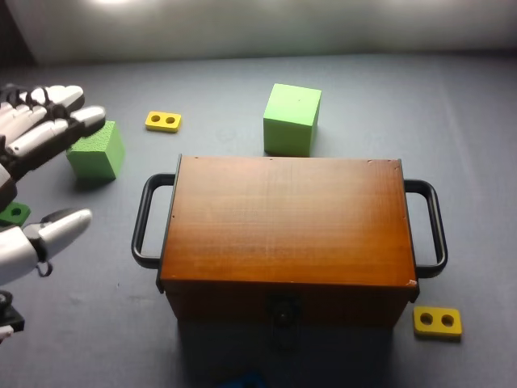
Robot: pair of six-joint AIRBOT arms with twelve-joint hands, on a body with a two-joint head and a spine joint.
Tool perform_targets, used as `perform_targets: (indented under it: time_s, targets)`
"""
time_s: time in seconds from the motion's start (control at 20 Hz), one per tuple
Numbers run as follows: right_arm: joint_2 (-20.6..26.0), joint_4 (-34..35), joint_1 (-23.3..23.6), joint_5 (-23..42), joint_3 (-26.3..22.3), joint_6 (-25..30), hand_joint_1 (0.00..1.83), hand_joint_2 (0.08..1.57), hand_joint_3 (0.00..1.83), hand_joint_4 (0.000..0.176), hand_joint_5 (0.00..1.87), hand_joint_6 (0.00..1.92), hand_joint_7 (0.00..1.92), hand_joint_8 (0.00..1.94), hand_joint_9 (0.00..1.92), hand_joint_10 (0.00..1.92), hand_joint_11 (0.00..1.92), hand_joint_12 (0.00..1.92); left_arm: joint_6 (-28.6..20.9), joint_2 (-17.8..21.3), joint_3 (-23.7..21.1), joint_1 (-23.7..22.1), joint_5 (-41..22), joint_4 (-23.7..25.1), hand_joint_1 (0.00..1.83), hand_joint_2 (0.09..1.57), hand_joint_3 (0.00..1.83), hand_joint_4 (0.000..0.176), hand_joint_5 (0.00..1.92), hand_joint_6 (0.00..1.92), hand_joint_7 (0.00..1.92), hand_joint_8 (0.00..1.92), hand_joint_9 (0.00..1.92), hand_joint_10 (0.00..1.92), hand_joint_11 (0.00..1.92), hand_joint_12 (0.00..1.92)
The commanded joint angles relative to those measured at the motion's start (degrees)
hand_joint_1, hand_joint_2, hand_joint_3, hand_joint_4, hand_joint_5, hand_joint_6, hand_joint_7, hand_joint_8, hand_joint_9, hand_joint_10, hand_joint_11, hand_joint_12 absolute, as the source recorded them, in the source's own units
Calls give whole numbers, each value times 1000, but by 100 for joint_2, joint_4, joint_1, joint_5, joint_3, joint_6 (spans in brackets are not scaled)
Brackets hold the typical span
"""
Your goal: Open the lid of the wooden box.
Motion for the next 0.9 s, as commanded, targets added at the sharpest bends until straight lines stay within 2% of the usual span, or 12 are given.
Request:
perform_targets:
  time_s: [0.0, 0.05, 0.15, 0.2, 0.3, 0.45, 0.5, 0.55, 0.6, 0.7, 0.85]
  targets:
    - [2, -60, 89, 600, 24, 29, 443, 1419, 22, 0, 51, 21, 0, 0, 0, 0, 4, 11, -50, 65, -11, -3, -693, -92, 425, 1389, 8, 0, 197, 7, 0, 0, 0, 0, 4, 3]
    - [-48, -61, 93, 585, 37, 29, 471, 1413, 13, 0, 59, 21, 10, 3, 0, 0, 12, 19, -50, 92, -28, 43, -687, -103, 419, 1389, 6, 0, 192, 3, 0, 0, 0, 0, 0, 0]
    - [-61, -74, 93, 551, 32, 38, 456, 1413, 0, 0, 76, 8, 29, 1, 7, 4, 0, 255, -48, 181, -57, 79, -647, -94, 407, 1393, 5, 0, 191, 2, 0, 0, 0, 0, 0, 0]
    - [-64, -74, 93, 534, 32, 40, 465, 1420, 0, 0, 72, 4, 14, 4, 1, 0, 0, 171, -48, 214, -68, 91, -625, -85, 382, 1397, 5, 0, 177, 1, 0, 0, 0, 0, 0, 0]
    - [-84, -101, 94, 453, 32, 42, 455, 1420, 0, 0, 70, 1, 3, 4, 0, 0, 0, 262, -47, 300, -109, 151, -513, -36, 383, 1394, 2, 0, 187, 6, 0, 0, 0, 0, 0, 0]
    - [-98, -129, 92, 253, 46, 52, 432, 1412, 0, 0, 73, 3, 0, 0, 0, 0, 0, 281, -56, 295, -117, 181, -137, 123, 363, 1400, 2, 0, 196, 5, 17, 5, 0, 0, 0, 0]
    - [-100, -128, 87, 233, 46, 52, 407, 1411, 0, 0, 87, 6, 11, 2, 7, 3, 0, 490, -73, 280, -115, 181, -89, 154, 343, 1401, 2, 0, 202, 5, 27, 6, 0, 0, 0, 0]
    - [-112, -127, 87, 179, 56, 52, 426, 1407, 0, 0, 98, 9, 18, 4, 9, 4, 0, 530, -125, 256, -109, 183, -31, 184, 346, 1395, 0, 0, 205, 5, 23, 3, 0, 0, 0, 0]
    - [-138, -114, 87, 144, 74, 52, 433, 1404, 0, 0, 97, 5, 17, 1, 4, 1, 0, 447, -156, 238, -98, 183, 10, 202, 349, 1395, 0, 0, 198, 1, 11, 0, 0, 0, 0, 0]
    - [-235, -95, 91, -53, 138, 65, 418, 1412, 1, 0, 70, 6, 0, 0, 1, 0, 0, 151, -299, 127, -27, 183, 219, 325, 327, 1398, 1, 0, 177, 1, 16, 3, 0, 0, 0, 0]
    - [-333, -95, 153, -324, 211, 100, 459, 1408, 1, 0, 84, 5, 0, 0, 5, 2, 0, 9, -352, 41, -18, 194, 366, 369, 308, 1406, 4, 0, 156, 0, 6, 1, 0, 0, 0, 0]
